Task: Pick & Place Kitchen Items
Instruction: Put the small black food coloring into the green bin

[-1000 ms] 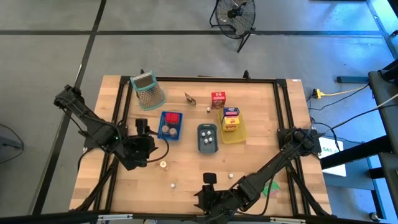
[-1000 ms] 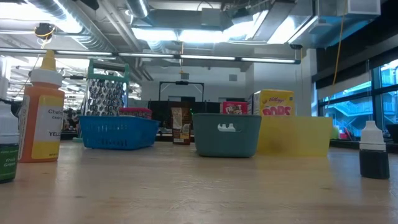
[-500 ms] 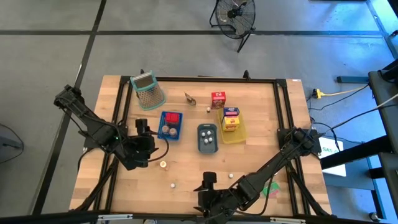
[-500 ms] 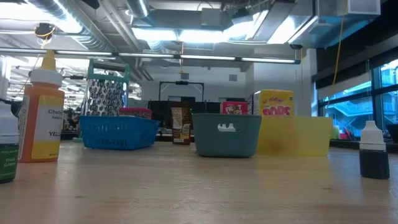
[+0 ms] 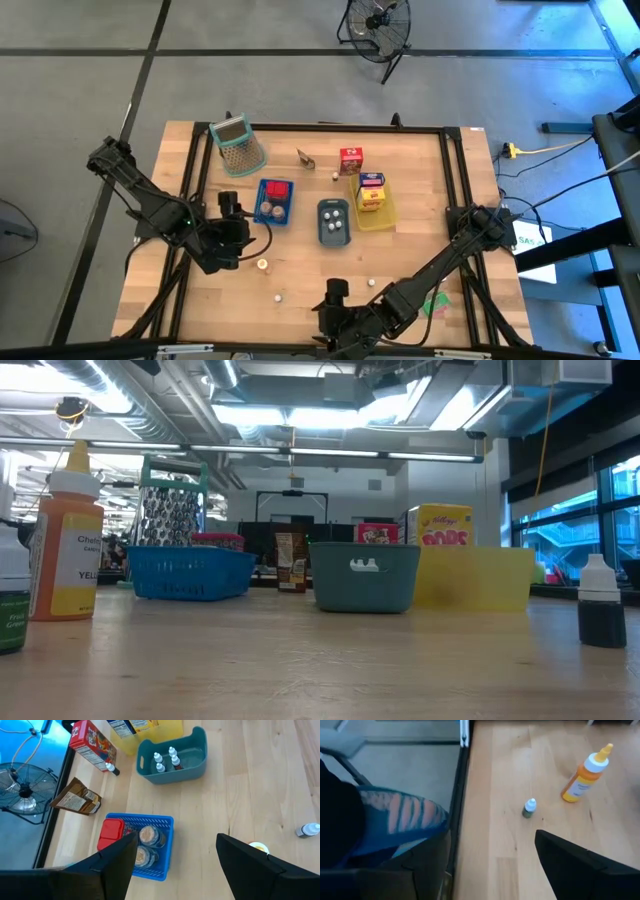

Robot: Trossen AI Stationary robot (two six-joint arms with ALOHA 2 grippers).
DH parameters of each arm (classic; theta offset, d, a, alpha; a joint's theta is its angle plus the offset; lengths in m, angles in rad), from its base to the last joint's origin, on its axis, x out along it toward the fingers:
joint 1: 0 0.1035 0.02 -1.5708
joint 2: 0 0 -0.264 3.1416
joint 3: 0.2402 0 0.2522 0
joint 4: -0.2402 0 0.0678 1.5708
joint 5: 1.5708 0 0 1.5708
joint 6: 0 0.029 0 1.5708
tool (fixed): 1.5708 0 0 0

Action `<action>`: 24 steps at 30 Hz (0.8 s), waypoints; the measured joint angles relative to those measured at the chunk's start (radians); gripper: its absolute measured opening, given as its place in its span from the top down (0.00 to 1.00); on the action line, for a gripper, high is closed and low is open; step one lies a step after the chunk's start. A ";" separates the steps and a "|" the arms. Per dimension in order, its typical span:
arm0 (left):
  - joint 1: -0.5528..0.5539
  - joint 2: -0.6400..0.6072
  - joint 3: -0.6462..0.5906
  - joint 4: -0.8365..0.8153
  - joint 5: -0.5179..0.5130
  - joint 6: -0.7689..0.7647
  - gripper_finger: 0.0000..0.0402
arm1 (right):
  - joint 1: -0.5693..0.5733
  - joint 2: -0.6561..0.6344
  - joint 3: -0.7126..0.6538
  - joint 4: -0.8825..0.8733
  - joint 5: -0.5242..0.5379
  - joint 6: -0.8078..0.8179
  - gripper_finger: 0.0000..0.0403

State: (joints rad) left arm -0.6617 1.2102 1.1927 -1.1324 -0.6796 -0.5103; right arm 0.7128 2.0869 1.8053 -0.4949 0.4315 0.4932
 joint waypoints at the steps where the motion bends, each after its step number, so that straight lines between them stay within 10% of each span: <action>1: 0.000 0.000 0.000 0.001 0.000 -0.001 0.34 | 0.000 0.000 0.000 0.017 0.001 0.004 0.27; 24: 0.000 0.000 0.000 0.014 0.028 0.000 0.34 | -0.065 -0.001 0.001 -0.504 -0.006 0.492 0.27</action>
State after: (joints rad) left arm -0.6613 1.2102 1.1927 -1.1185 -0.6517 -0.5106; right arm 0.6477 2.0857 1.8065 -0.9993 0.4254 0.9849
